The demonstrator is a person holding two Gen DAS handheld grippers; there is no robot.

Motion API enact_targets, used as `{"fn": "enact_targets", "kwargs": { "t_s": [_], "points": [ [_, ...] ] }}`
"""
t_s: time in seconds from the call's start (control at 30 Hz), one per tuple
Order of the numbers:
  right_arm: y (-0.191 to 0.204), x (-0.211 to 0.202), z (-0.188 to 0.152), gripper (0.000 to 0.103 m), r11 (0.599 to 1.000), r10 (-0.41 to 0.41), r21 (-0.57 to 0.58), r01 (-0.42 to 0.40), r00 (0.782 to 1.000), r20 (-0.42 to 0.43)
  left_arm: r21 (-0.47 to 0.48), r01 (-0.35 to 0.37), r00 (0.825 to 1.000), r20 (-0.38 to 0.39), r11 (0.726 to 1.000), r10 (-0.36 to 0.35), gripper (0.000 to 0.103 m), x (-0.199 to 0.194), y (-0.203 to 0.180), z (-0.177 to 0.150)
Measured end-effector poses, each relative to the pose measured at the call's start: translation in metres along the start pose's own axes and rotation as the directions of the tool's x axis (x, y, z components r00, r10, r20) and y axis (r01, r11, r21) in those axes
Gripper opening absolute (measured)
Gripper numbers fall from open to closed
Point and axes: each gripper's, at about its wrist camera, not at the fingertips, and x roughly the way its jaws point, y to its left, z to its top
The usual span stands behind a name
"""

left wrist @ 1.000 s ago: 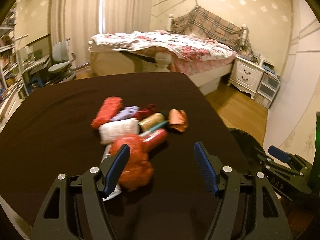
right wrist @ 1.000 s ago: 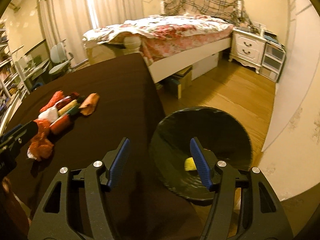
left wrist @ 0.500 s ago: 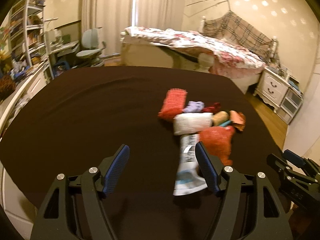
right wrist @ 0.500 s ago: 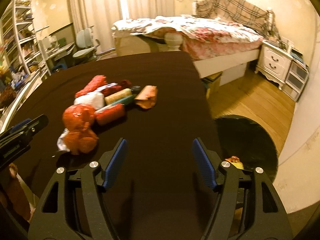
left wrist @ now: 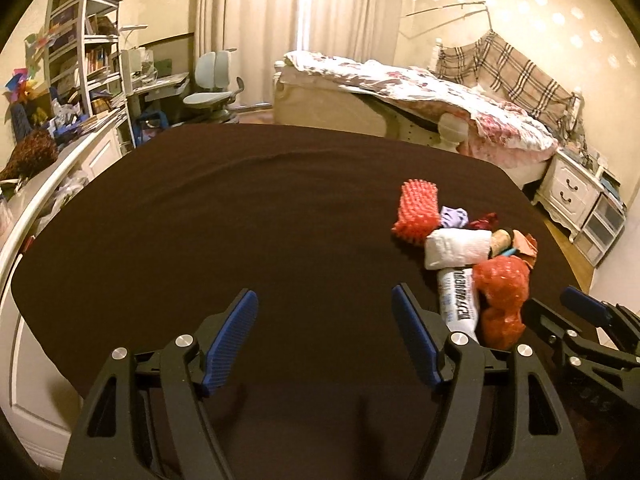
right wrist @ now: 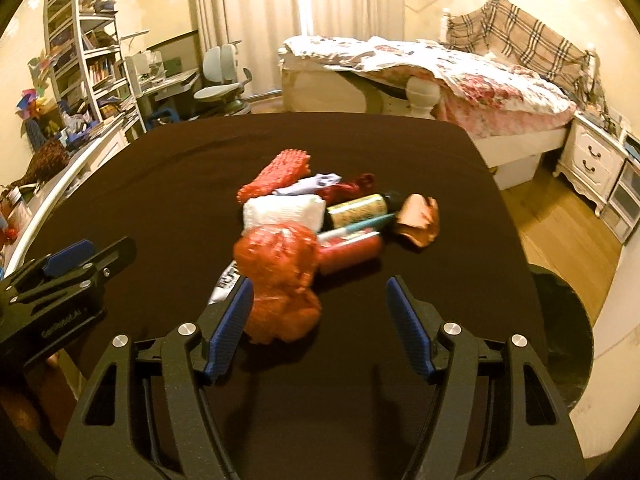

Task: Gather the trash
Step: 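Move both open grippers back to the trash pile on the table, then grasp the red plastic bag with the right gripper while the left grasps the white milk-powder packet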

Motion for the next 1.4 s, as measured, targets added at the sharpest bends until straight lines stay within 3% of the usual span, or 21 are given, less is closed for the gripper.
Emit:
{"fn": "enact_targets", "kwargs": {
  "t_s": [0.27,0.43,0.73,1.1,1.4],
  "points": [
    [0.003,0.021,0.002,0.067,1.000,0.025,0.018,-0.025,0.999,-0.042,-0.018,-0.004,1.000,-0.016,1.000,0.004,0.071,0.007,0.011,-0.002],
    [0.004,0.025,0.001,0.037,0.997,0.071,0.031,-0.069,0.995,-0.067,-0.016,0.000,1.000,-0.027,1.000,-0.001,0.071,0.010,0.011,-0.005],
    [-0.004,0.007,-0.001,0.035,0.999,0.050,0.021,-0.049,0.998,-0.042,0.014,0.044,0.998,-0.037,0.999,-0.044,0.071,0.008,-0.009,-0.007],
    [-0.063,-0.005,-0.014,0.035,0.993,-0.042,0.110,0.050,0.996,-0.073,0.091,0.102,0.994,-0.053,0.991,-0.098,0.071,0.011,-0.055,-0.010],
    [-0.078,0.006,-0.017,0.038,0.985,-0.007,0.170,0.021,0.997,-0.079,0.101,0.126,0.986,-0.121,0.987,-0.114,0.071,0.029,-0.069,-0.013]
  ]
}}
